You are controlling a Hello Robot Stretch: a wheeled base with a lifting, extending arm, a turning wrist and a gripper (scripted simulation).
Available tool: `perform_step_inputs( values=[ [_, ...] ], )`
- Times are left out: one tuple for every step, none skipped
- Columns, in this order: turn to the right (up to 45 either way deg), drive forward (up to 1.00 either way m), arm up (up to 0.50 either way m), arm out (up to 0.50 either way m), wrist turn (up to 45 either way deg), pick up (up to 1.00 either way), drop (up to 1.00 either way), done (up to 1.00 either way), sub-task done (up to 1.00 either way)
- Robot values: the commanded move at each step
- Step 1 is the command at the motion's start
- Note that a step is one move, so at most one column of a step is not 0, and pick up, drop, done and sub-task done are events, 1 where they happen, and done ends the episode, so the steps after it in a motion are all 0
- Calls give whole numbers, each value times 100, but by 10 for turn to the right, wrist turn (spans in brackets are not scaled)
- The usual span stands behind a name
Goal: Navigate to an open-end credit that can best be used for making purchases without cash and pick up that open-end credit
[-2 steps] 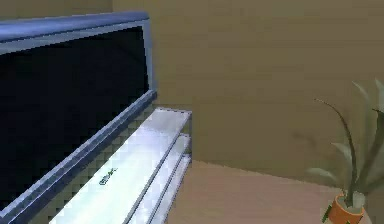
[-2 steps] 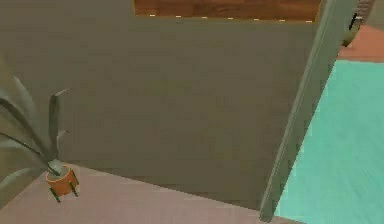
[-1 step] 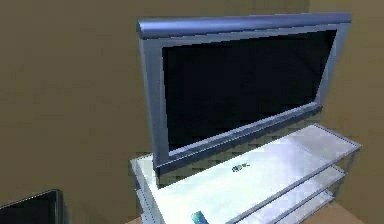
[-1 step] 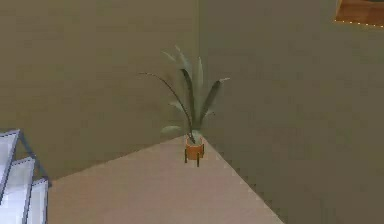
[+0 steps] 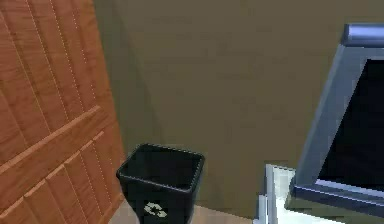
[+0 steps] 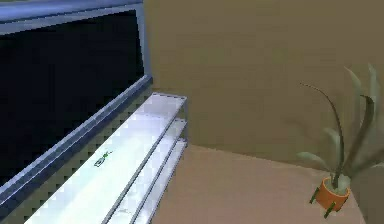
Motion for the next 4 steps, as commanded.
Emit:
perform_step_inputs(
  values=[
    [-360, 0, 0, 0, 0, 0, 0, 0, 0],
    [-60, 0, 0, 0, 0, 0, 0, 0, 0],
    [450, 0, 0, 0, 0, 0, 0, 0, 0],
    [450, 0, 0, 0, 0, 0, 0, 0, 0]
  ],
)
